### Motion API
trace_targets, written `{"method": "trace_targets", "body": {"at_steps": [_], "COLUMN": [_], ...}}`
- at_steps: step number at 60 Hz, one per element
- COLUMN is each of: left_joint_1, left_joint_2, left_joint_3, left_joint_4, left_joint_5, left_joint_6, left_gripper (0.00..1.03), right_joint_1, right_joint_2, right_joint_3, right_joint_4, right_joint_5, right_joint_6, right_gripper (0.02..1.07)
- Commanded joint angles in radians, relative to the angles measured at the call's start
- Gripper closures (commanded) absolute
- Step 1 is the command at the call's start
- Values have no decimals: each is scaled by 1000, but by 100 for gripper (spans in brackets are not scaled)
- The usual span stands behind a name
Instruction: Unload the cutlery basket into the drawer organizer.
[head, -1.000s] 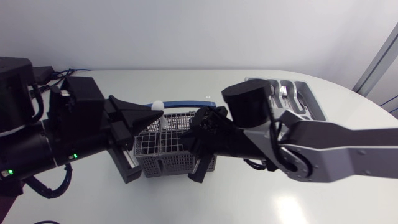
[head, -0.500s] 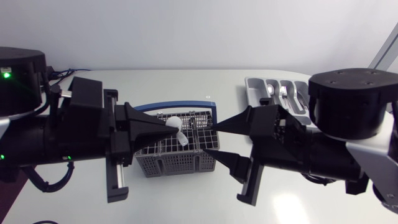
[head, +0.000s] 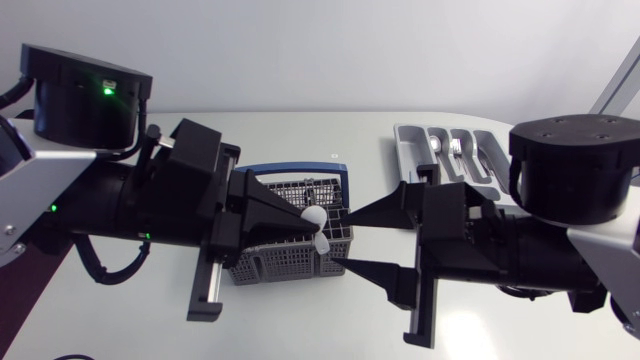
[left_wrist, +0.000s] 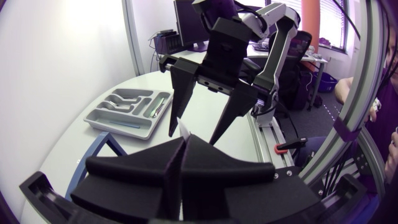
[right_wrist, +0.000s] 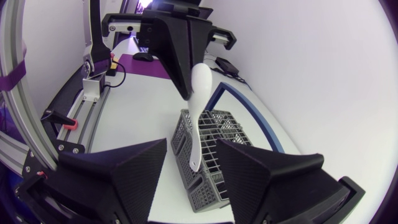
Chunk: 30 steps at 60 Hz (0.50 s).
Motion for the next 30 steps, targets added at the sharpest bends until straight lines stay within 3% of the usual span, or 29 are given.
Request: {"method": "trace_targets", "body": {"at_steps": [1,18,30], "left_joint_1": [-13,-33,-35], "left_joint_2": [34,77,83], "left_joint_3": [48,98,100], "left_joint_4": [-15,-55,-60], "left_joint_5": [22,24,24], "left_joint_6": [34,50,50], "left_gripper": [93,93,93], "right_joint_1": [12,10,10], "right_joint_2": [-5,51,71], "right_joint_3": [-27,-25,-25], "right_joint_4": [-9,33,52], "right_joint_5": [-12,-33,-42], "right_joint_6": [-20,-35,-49], "right_gripper": [57,63,82]}}
